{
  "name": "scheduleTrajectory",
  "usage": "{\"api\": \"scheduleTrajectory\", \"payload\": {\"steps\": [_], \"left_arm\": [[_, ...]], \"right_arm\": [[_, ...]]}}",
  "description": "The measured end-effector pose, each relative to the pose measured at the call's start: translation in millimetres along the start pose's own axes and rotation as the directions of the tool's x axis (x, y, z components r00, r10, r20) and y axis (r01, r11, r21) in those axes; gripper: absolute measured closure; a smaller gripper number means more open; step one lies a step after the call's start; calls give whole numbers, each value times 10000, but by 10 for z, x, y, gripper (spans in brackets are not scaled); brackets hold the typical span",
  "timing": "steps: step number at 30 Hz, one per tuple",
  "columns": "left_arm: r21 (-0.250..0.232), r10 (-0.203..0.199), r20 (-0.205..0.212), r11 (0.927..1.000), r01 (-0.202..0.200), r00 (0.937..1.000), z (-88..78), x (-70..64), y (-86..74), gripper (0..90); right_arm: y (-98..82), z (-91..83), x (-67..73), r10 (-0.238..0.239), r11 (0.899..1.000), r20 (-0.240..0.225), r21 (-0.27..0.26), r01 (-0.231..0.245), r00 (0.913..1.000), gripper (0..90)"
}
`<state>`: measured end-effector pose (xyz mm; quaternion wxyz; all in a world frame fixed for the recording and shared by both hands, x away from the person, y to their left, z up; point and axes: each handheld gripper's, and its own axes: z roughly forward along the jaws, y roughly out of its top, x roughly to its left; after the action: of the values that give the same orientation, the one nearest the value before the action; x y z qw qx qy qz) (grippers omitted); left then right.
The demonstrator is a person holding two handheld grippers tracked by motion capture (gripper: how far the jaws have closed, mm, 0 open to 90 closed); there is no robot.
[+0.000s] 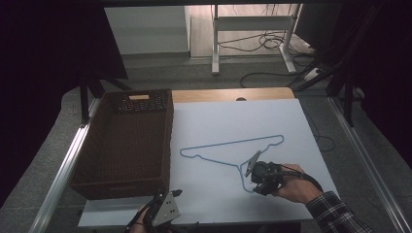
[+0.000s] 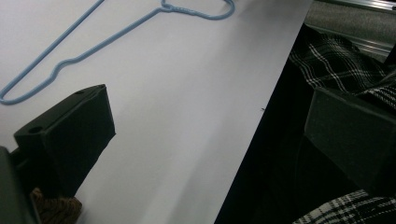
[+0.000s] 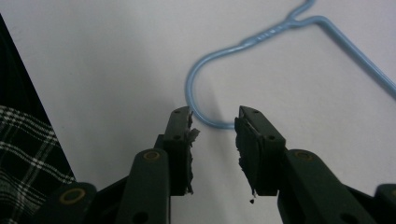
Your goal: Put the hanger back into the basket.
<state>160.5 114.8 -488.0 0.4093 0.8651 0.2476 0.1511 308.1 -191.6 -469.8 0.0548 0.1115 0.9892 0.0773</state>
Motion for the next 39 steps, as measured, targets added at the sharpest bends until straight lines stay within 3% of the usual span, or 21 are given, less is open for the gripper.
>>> {"api": "scheduleTrajectory", "payload": {"steps": [4, 7, 12, 19, 20, 25, 26, 27, 28, 29, 30, 32, 38, 39], "left_arm": [[41, 34, 0, 10000, -34, 10000, 6, -6, 1, 19], [34, 81, -11, 10000, -80, 10000, 7, -14, 5, 19], [69, 127, 8, 9999, -127, 9999, 11, -19, 5, 20], [114, 187, 25, 9998, -187, 9998, 14, -27, 7, 19], [127, 201, 31, 9997, -201, 9998, 15, -27, 7, 19], [136, 229, 59, 9996, -230, 9997, 21, -31, 10, 19], [136, 229, 59, 9996, -230, 9997, 21, -31, 10, 19], [133, 236, 73, 9996, -237, 9997, 25, -35, 11, 19], [141, 247, 75, 9996, -248, 9997, 27, -37, 12, 19], [162, 276, 81, 9995, -278, 9996, 27, -37, 12, 19], [162, 276, 81, 9995, -278, 9996, 27, -37, 12, 19], [170, 292, 71, 9994, -293, 9995, 28, -39, 13, 19], [158, 260, 87, 9995, -261, 9996, 34, -36, 16, 20], [158, 260, 87, 9995, -261, 9996, 34, -36, 16, 20]], "right_arm": [[60, 39, 9, -306, 9992, -119, 267, 309, 9995, 699], [146, 80, 42, -1012, 9928, -197, 625, 1022, 9947, 738], [243, 144, 76, -1645, 9804, -348, 1041, 1673, 9858, 775], [330, 259, 75, -1972, 9665, -704, 1530, 2060, 9778, 808], [341, 259, 87, -1863, 9659, -670, 1702, 1953, 9802, 808], [385, 298, 83, -1960, 9578, -969, 1942, 2117, 9758, 834], [387, 290, 94, -1932, 9588, -697, 1982, 2034, 9787, 838], [390, 290, 82, -1889, 9580, -874, 2026, 2031, 9781, 842], [385, 292, 75, -1866, 9606, -813, 1941, 1992, 9791, 845], [385, 297, 51, -1751, 9606, -1237, 1958, 1970, 9767, 849], [385, 299, 42, -1683, 9622, -1317, 1934, 1918, 9769, 851], [389, 291, 36, -1669, 9624, -1116, 1977, 1864, 9796, 854], [397, 276, 34, -1698, 9672, -1083, 1723, 1867, 9795, 857], [398, 265, 35, -1506, 9714, -1251, 1656, 1703, 9807, 856]]}}
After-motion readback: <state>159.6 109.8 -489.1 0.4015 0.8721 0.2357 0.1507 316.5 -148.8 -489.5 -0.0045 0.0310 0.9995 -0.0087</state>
